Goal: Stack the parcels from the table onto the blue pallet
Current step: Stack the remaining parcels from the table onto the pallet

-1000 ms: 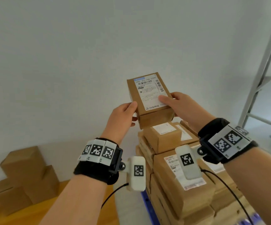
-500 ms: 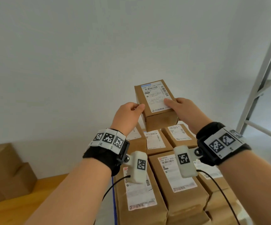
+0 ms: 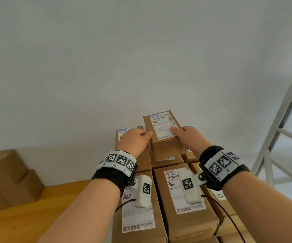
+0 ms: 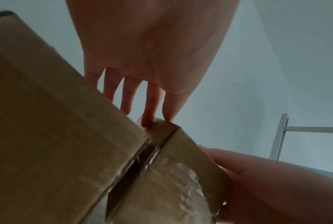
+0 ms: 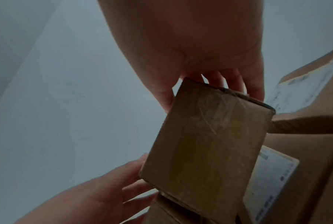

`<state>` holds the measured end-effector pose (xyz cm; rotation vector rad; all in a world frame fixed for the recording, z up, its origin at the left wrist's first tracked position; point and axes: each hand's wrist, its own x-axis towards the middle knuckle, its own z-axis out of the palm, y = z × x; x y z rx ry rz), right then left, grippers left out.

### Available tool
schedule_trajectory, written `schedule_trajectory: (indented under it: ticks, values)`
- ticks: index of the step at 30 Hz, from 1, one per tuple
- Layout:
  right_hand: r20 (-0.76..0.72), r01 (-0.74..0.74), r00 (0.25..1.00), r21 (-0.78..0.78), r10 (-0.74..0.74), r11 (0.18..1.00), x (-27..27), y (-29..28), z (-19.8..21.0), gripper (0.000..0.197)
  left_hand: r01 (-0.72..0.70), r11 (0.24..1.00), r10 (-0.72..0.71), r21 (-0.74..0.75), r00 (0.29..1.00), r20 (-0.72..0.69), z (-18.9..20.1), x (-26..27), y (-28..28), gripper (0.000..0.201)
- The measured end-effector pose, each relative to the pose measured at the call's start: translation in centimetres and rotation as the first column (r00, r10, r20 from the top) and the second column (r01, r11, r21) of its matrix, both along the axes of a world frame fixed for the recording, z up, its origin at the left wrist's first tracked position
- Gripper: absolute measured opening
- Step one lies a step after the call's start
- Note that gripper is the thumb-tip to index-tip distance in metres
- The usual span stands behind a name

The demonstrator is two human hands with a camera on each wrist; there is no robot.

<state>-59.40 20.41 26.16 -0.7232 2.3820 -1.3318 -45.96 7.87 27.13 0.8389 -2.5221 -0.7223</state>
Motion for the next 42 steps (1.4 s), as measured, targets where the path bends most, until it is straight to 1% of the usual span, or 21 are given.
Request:
schedule_trajectory:
  ticks: [3, 8, 15, 18, 21, 23, 26, 29, 32, 36, 39, 42]
  values:
    - [0.022, -0.015, 1.0, 0.038, 0.014, 0.999, -0.3, -0.5, -1.0, 0.046, -0.008, 0.999, 0.01, -0.045, 0.999, 0.052, -0.3, 0.0, 0.1, 0.038]
    - [-0.006, -0.032, 0.999, 0.077, 0.033, 0.996, -0.2, -0.9, -1.7, 0.049, 0.047, 0.991, -0.035, -0.124, 0.995, 0.097, -0.3, 0.3, 0.6, 0.03]
    - [-0.069, -0.011, 0.997, 0.105, 0.018, 0.994, -0.1, -1.2, -2.9, 0.048, 0.078, 0.989, -0.067, -0.123, 0.993, 0.095, -0.9, 0.6, 0.7, 0.034]
    - [-0.062, -0.003, 0.998, 0.096, 0.009, 0.995, 0.0, -1.2, -3.1, 0.047, 0.097, 0.988, -0.082, -0.122, 0.989, 0.122, -0.9, 0.6, 0.5, 0.035]
    - [-0.063, 0.015, 0.998, 0.085, -0.01, 0.996, 0.2, -0.9, -2.7, 0.058, 0.128, 0.989, -0.113, -0.078, 0.979, 0.169, -0.1, 0.7, 0.1, 0.039]
    - [-0.081, 0.03, 0.996, 0.065, -0.025, 0.997, 0.4, -0.6, -2.1, 0.061, 0.126, 0.991, -0.119, -0.045, 0.984, 0.134, 0.4, 1.0, -0.3, 0.042]
    - [-0.132, 0.051, 0.99, -0.004, -0.051, 0.999, 1.0, -0.1, -0.6, 0.059, 0.123, 0.992, -0.12, -0.034, 0.99, 0.075, 0.7, 2.0, -1.0, 0.044]
    - [-0.21, 0.063, 0.975, -0.072, -0.077, 0.995, 2.1, 0.1, 1.2, 0.056, 0.111, 0.993, -0.108, -0.044, 0.991, 0.076, 0.9, 3.5, -1.9, 0.048]
    - [-0.264, 0.036, 0.962, -0.134, -0.07, 0.99, 4.2, -0.4, 3.3, 0.052, 0.053, 0.997, -0.052, -0.048, 0.998, 0.035, 1.5, 5.8, -3.4, 0.05]
    - [-0.274, -0.037, 0.962, -0.195, -0.018, 0.98, 8.1, -2.1, 5.2, 0.049, -0.022, 0.999, 0.022, -0.025, 0.999, -0.024, 2.2, 9.8, -5.6, 0.057]
    - [-0.287, -0.079, 0.958, -0.199, 0.019, 0.977, 11.5, -4.1, 5.7, 0.048, -0.062, 0.998, 0.062, -0.026, 0.998, -0.013, 2.3, 13.5, -7.9, 0.064]
    - [-0.279, -0.104, 0.959, -0.212, 0.041, 0.972, 15.4, -7.0, 5.8, 0.047, -0.087, 0.996, 0.087, -0.025, 0.996, 0.011, 2.1, 17.8, -10.4, 0.065]
